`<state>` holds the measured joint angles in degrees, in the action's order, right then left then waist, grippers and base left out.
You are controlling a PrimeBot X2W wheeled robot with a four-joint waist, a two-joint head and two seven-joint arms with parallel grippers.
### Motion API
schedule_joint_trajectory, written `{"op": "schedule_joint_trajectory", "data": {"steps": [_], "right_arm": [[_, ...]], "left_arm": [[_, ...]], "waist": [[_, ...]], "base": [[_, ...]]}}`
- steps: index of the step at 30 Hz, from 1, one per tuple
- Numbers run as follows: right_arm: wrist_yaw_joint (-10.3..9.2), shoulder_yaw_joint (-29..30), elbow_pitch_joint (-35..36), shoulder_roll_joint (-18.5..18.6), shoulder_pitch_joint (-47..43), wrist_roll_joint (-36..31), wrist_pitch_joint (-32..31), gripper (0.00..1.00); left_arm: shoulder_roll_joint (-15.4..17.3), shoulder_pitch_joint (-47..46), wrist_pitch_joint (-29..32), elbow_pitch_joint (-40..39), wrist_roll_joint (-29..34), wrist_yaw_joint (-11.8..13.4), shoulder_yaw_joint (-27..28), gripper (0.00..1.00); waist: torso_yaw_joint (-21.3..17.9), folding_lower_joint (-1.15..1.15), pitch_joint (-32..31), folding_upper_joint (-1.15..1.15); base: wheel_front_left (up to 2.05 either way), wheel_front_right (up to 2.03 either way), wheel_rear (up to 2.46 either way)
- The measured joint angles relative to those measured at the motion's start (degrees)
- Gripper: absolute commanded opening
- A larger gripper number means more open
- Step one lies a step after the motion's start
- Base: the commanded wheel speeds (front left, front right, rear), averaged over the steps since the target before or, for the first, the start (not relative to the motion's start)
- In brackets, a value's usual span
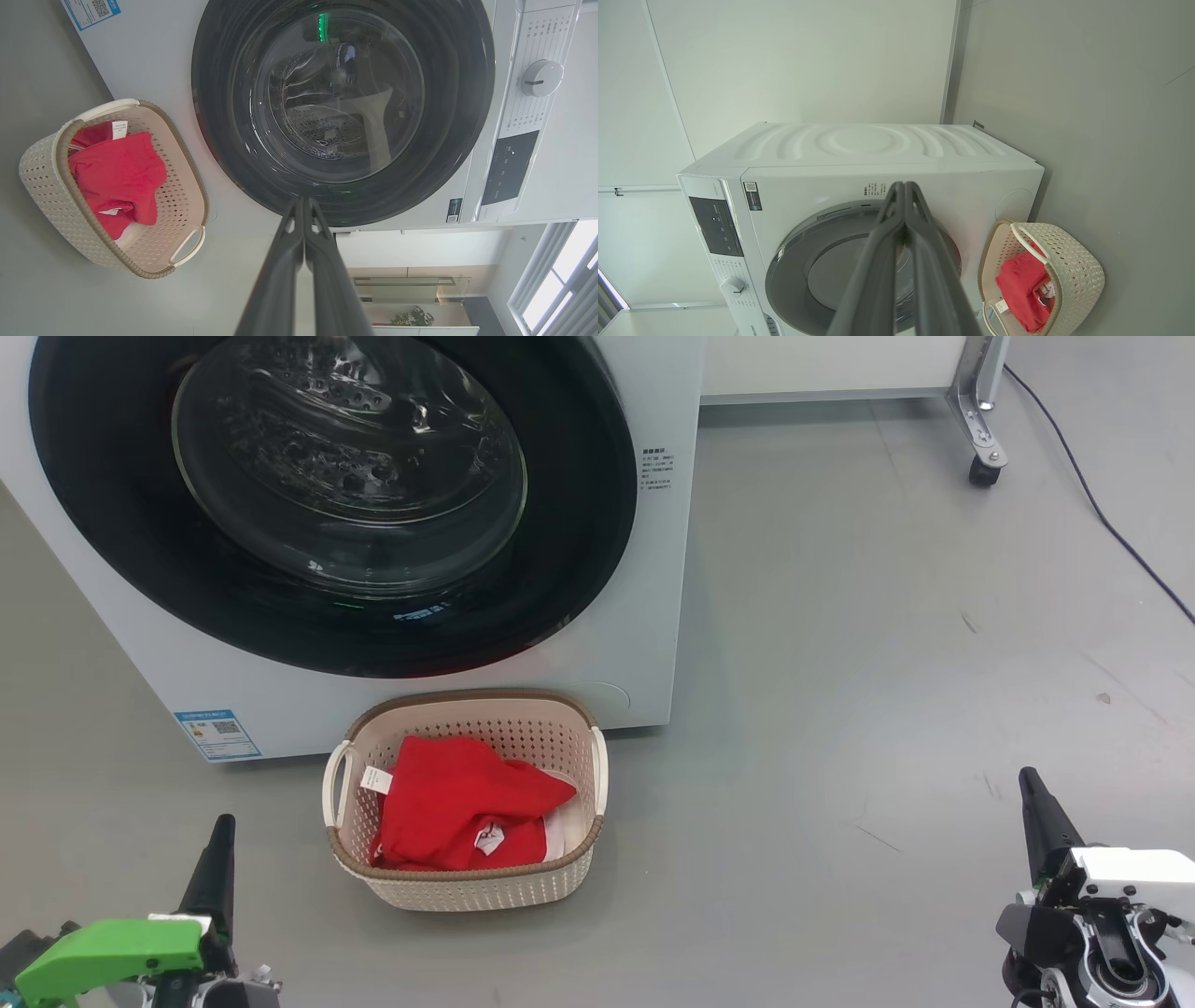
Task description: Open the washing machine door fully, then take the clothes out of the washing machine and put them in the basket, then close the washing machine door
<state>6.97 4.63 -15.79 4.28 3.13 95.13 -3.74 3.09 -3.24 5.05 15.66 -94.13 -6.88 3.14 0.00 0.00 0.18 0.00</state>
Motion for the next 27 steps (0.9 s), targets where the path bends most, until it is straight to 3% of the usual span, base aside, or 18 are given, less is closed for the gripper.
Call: {"op": "schedule_joint_trajectory", "data": {"steps": [27], "right_arm": [[0.00, 0.1, 0.0, -0.2, 0.0, -0.1, 0.0, 0.00]], "left_arm": [[0.0, 0.0, 0.0, 0.0, 0.0, 0.0, 0.1, 0.00]], "waist": [[0.0, 0.00, 0.0, 0.00]], "base": [[0.00, 0.00, 0.00]]}}
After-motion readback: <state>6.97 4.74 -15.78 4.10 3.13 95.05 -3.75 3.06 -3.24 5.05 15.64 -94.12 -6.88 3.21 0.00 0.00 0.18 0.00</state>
